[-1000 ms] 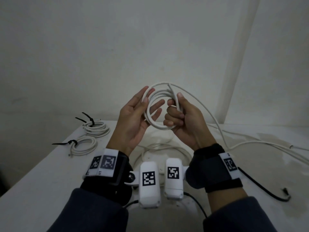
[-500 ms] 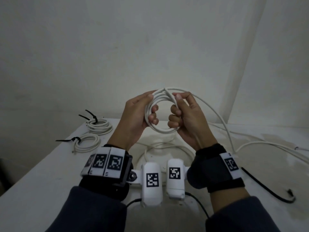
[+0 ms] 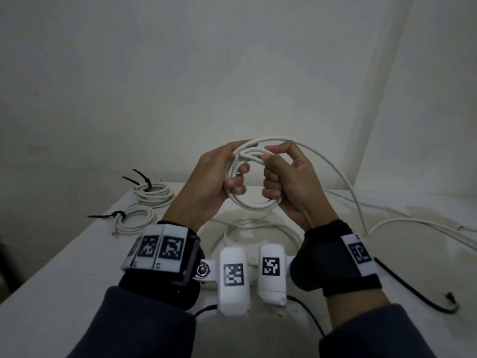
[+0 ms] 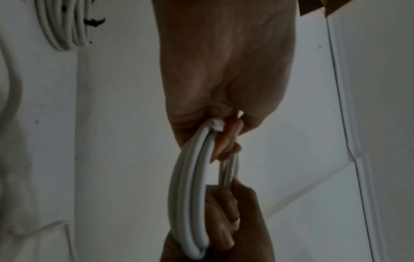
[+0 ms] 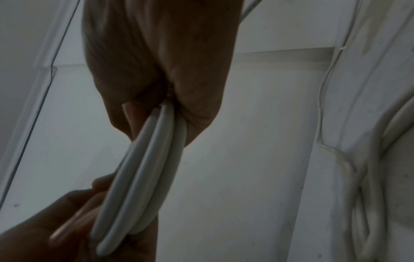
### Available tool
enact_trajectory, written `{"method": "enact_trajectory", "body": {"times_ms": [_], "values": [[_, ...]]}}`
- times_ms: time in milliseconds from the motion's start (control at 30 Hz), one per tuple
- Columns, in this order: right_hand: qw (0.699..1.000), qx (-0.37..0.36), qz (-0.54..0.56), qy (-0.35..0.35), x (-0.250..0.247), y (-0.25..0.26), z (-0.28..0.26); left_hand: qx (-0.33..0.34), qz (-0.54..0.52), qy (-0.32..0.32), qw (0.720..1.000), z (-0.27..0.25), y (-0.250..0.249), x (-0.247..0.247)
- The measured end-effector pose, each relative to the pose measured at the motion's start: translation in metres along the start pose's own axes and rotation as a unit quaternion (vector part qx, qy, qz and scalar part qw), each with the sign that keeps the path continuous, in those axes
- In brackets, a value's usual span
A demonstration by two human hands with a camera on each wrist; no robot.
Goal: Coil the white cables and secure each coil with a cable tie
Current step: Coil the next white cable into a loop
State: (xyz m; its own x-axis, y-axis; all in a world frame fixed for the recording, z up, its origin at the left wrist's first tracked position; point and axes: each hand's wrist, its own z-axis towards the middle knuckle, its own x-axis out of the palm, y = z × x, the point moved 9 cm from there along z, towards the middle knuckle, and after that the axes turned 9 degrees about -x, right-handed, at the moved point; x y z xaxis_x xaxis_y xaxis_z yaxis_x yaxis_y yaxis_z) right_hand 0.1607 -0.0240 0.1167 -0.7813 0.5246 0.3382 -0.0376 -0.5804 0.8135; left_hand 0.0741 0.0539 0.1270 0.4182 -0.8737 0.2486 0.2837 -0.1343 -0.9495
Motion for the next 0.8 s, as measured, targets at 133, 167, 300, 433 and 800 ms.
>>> {"method": "enact_trajectory", "body": {"times_ms": [133,167,300,433,800], "values": [[1.000,-0.003,-0.008,-0.002,0.003,-0.002,-0.001,-0.023,0.025,-0.022,0.999,0.002,0.002,0.000],[1.000,-0.004,-0.013,-0.001,0.003,-0.001,-0.001,-0.023,0.041,-0.027,0.999,0.002,0.002,0.000],[0.998,-0.030,-0.060,0.008,0.001,0.006,0.000,0.014,0.111,-0.039,0.993,-0.002,-0.004,0.000],[0.995,-0.063,-0.081,0.010,0.000,0.013,0.002,0.050,0.164,-0.031,0.985,-0.005,-0.009,0.003],[0.975,-0.116,-0.183,0.044,0.008,0.017,-0.001,0.074,0.261,-0.076,0.960,-0.003,-0.011,-0.001]]}}
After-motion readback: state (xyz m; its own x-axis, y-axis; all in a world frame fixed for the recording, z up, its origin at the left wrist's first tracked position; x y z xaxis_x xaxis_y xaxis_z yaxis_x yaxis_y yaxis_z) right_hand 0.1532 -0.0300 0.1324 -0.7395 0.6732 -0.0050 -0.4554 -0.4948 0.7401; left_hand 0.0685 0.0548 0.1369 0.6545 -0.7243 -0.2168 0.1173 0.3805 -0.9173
